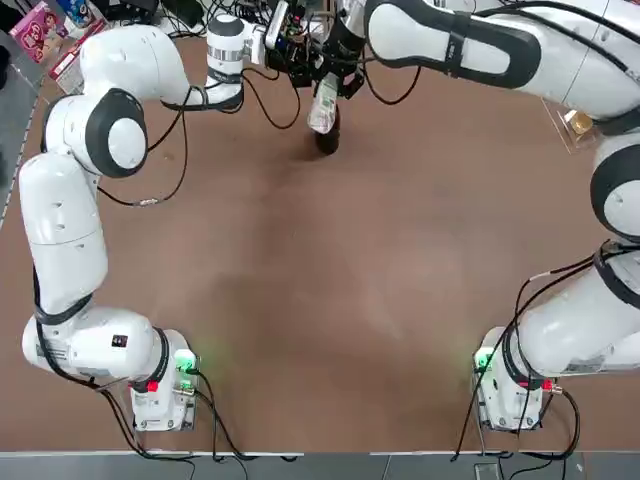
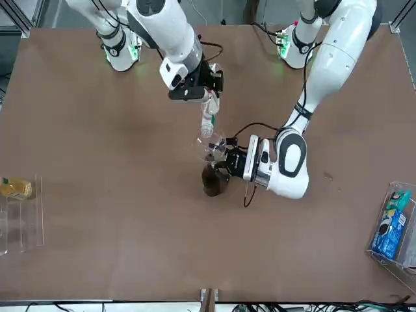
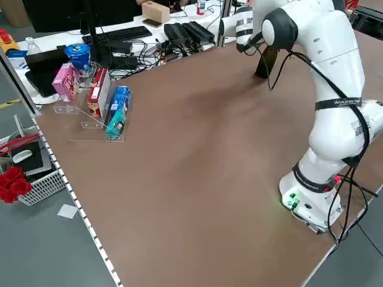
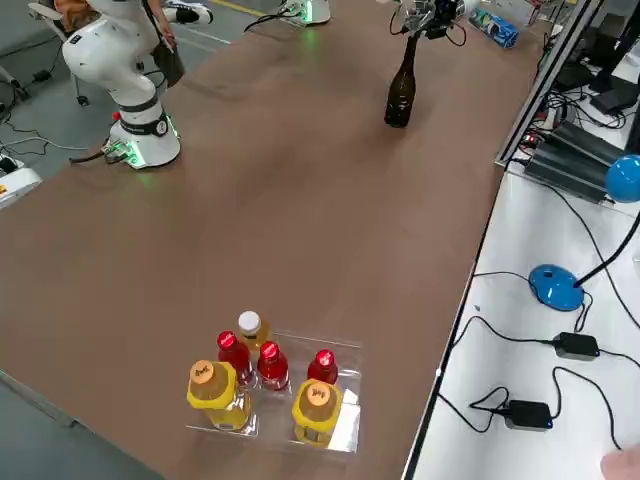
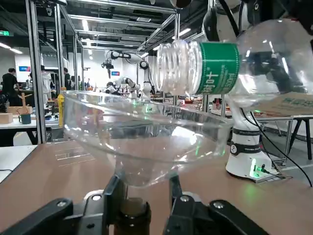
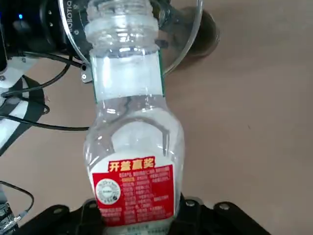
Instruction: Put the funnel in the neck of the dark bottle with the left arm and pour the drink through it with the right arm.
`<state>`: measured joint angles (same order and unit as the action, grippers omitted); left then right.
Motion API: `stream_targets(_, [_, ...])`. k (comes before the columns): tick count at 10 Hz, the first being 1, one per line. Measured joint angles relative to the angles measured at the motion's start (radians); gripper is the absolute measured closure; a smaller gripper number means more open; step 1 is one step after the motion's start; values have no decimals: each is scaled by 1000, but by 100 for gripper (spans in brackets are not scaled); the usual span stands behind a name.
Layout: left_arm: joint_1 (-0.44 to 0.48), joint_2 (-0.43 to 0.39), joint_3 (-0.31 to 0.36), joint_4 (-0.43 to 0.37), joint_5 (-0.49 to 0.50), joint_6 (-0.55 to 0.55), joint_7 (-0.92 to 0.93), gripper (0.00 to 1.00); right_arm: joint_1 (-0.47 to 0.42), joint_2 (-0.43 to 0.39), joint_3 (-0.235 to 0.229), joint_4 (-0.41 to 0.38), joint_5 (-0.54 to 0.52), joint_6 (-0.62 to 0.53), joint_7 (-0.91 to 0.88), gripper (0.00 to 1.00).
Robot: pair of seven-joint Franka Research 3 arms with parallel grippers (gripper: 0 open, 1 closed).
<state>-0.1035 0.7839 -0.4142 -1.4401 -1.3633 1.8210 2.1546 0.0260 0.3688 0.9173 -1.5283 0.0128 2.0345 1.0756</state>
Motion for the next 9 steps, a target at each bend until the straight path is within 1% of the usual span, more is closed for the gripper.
stream_targets(3, [0, 0, 0, 0, 0, 0, 0, 56, 2, 2, 17, 3, 3, -1, 42, 58])
stream_targets(9, [1, 0, 0, 0, -2, 0, 0, 56, 2, 13, 18, 26, 79, -3, 78, 58])
